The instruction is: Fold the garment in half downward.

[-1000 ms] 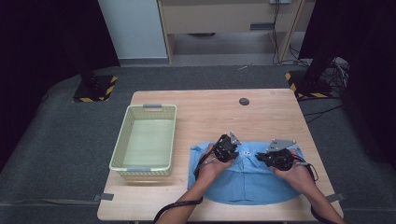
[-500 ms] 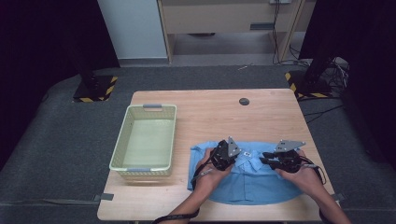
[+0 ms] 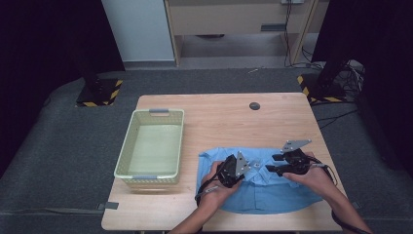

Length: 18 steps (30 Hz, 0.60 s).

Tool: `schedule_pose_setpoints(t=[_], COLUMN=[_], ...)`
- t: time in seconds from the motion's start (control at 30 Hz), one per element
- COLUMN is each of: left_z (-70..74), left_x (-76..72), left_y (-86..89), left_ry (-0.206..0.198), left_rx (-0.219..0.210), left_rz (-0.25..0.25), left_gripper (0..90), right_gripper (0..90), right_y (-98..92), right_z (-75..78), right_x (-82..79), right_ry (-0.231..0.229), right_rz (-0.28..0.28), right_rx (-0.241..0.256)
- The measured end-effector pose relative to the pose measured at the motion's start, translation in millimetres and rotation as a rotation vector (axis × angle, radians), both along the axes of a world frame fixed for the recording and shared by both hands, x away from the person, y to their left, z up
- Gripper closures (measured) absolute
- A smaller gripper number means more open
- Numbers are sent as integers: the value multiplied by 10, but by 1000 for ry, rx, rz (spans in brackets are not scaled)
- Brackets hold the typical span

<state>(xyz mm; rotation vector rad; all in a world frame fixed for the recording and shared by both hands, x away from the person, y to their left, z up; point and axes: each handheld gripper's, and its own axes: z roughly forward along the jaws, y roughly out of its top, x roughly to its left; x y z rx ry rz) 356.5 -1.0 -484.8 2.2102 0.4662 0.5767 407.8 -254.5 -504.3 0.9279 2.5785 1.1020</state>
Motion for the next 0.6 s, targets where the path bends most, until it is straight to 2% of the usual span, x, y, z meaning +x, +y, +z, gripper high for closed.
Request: schedule_pose_setpoints(t=[0.07, 0.17, 0.3, 0.43, 0.5, 0.6], left_z=[1, -6, -9, -10, -18, -25], left_x=[-2, -2, -4, -5, -6, -11], left_y=[3, 7, 7, 9, 10, 17], left_ry=[-2, -3, -6, -12, -11, -8], left_rx=[0, -1, 0, 0, 1, 1], left_rz=[-1, -1, -3, -3, -2, -1], left_gripper=[837, 837, 837, 837, 837, 836], right_gripper=[356, 313, 326, 414, 521, 674], right_y=[28, 43, 50, 80, 90, 96], right_z=[19, 23, 11, -3, 8, 41], right_x=[51, 102, 165, 212, 220, 193], right_ry=[38, 70, 104, 142, 154, 134], right_rz=[25, 58, 75, 96, 118, 138], right_rx=[-10, -28, -49, -67, -65, -53])
